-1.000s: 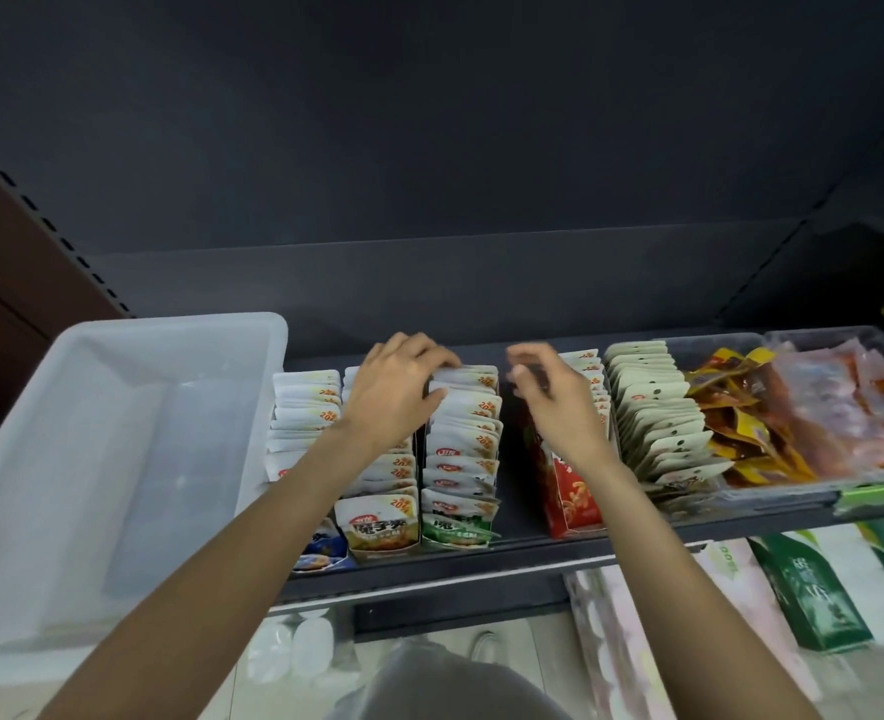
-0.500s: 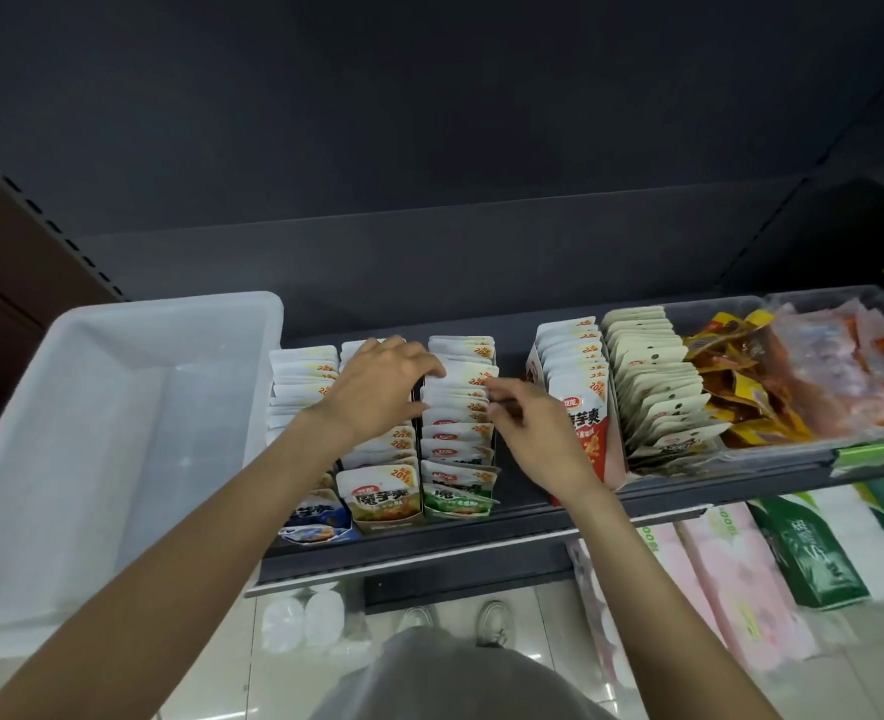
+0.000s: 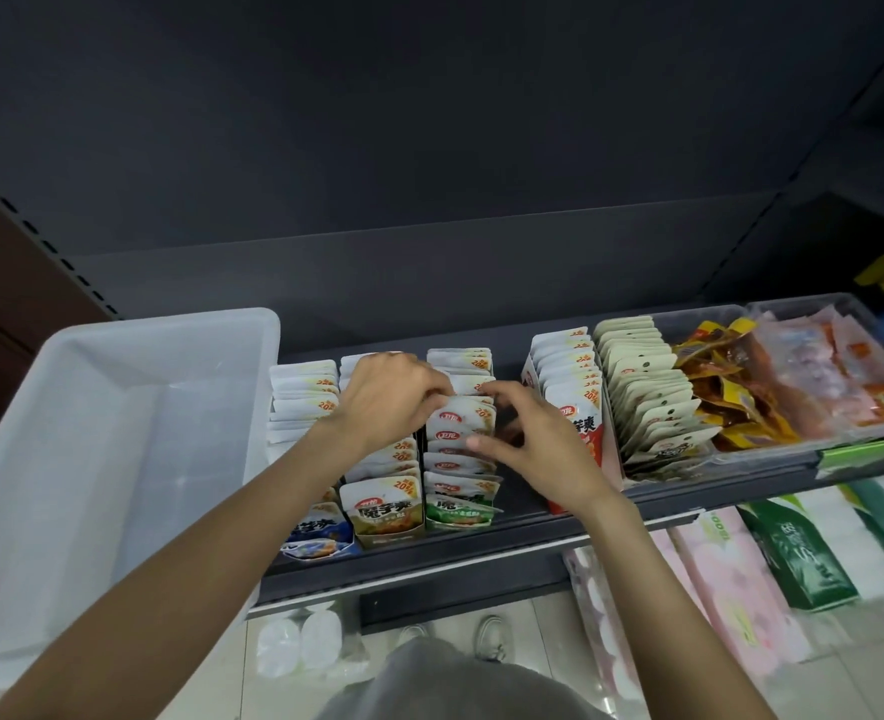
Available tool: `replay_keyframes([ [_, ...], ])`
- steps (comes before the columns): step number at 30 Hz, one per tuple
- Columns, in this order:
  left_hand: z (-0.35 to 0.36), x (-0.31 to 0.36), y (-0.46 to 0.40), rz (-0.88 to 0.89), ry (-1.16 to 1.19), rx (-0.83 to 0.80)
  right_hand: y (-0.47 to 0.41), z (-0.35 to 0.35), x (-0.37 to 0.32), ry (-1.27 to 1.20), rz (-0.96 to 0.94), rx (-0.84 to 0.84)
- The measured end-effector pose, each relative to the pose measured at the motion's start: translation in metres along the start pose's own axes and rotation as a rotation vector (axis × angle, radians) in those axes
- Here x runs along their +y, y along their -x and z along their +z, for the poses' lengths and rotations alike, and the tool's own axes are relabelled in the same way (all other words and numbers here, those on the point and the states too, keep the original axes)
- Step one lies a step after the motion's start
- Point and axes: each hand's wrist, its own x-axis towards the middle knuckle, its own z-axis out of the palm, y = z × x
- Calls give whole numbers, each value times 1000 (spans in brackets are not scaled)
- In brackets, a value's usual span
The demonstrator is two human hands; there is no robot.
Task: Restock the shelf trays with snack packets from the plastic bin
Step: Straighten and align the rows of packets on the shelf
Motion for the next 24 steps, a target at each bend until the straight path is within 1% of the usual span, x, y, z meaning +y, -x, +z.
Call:
replay_keyframes([
  [2,-1,2,3,4,36,137,2,-3,-1,4,-22,125],
  [3,-1,3,4,3,35,171,4,-3,-2,9,-26,182],
  [5,1,5,5,-23,26,119,10,-4,-3,-3,-41,251],
  [6,2,6,5,-50,32,68,14,-4,-3,-29,-55,236],
  [7,3,5,5,-70,36,30,19,-5,-3,-61,-66,174],
  [8,5,3,5,-78,42,18,24,-6,-4,-84,-71,75],
  [10,5,0,6,-94,78,5,32,-4,-6,-21,-87,-105],
  [11,4,0,7,-105,108,-3,33,-1,-5,52,-100,-137],
  [13,0,2,8,-113,187,7,30,5,-4,141,-83,-102],
  [16,-11,6,18,-124,352,91,21,9,-6,124,-12,0],
  [17,-15,7,23,-123,384,71,19,10,-6,140,-14,34],
  [18,-19,9,28,-130,398,13,19,12,-6,164,-21,60],
  [21,-21,13,41,-176,342,-277,22,17,-9,177,-1,91],
  [22,-19,15,42,-176,303,-338,22,19,-9,171,9,86],
  [24,-15,20,41,-170,256,-347,21,23,-7,163,-6,85],
])
